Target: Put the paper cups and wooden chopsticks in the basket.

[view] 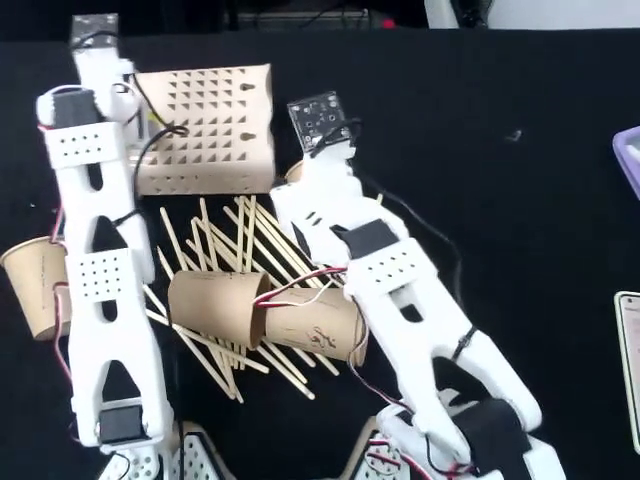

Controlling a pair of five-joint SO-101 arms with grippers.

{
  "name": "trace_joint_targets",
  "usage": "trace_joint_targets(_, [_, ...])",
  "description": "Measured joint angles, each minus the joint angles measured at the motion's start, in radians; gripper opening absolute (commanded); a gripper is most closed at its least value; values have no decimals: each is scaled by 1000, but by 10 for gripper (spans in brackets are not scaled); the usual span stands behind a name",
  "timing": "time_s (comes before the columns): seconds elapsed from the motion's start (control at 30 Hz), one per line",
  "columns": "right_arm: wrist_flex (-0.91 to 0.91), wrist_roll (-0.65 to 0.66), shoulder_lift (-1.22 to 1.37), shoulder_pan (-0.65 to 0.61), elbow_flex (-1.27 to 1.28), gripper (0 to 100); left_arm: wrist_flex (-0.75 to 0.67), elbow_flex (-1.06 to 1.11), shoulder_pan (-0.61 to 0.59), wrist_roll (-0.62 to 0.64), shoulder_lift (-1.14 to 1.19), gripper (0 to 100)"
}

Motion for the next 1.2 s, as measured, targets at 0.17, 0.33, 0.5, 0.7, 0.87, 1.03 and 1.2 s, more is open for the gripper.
trace_joint_targets(0.17, [-78, -68, 3, -3, 60, 240, 6, 0, 63, 2, 0, 245])
trace_joint_targets(0.33, [-117, -75, 3, -3, 112, 240, 14, 2, 77, 2, -35, 245])
trace_joint_targets(0.5, [-118, -78, 3, -3, 114, 239, 17, 31, 75, 2, -92, 245])
trace_joint_targets(0.7, [-118, -80, 3, -3, 114, 240, 26, 35, 26, 3, -141, 245])
trace_joint_targets(0.87, [-118, -80, 3, -3, 114, 240, 32, 35, 3, 3, -143, 245])
trace_joint_targets(1.03, [-118, -80, 3, -3, 114, 240, 34, 37, 20, 21, -161, 245])
trace_joint_targets(1.2, [-118, -80, 3, -3, 114, 240, 25, 37, 97, 83, -253, 245])
